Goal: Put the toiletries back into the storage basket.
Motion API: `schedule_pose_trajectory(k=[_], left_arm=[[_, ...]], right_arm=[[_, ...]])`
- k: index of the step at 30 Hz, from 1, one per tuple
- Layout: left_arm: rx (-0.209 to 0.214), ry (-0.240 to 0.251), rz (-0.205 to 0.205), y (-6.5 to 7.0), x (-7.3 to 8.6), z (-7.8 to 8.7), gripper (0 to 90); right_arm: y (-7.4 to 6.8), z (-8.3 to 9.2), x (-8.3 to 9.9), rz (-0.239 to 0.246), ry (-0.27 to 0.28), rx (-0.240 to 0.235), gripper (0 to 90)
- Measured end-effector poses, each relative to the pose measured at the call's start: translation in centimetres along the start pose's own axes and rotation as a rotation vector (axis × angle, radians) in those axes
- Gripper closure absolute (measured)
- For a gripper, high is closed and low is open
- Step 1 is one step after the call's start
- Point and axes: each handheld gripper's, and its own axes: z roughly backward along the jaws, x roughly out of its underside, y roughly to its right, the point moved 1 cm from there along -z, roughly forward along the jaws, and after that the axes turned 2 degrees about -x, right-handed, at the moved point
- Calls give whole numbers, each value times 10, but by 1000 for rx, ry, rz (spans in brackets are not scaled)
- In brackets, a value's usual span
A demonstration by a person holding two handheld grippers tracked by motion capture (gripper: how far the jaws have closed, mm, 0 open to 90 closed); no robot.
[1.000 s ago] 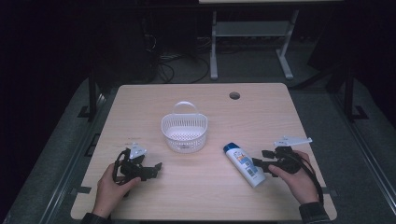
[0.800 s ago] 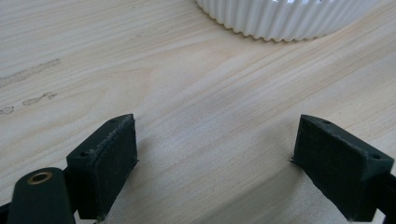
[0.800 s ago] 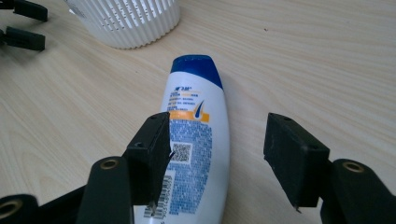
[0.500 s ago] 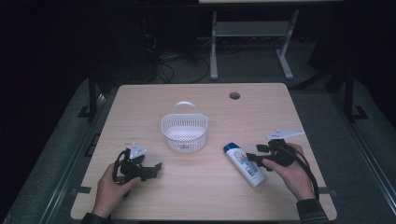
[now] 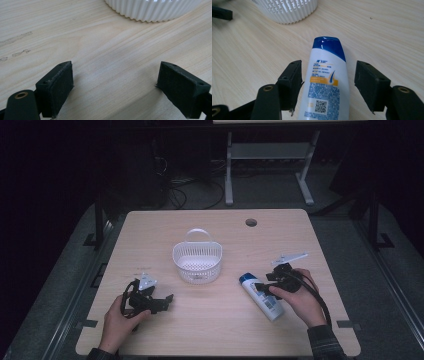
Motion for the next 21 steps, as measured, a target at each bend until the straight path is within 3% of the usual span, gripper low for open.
schedule_pose_trajectory(k=[21], left_arm=[[0,-4,-2,0,0,0,126]], right_arm=[[-1,-42,-23,-47,-166,42,315]])
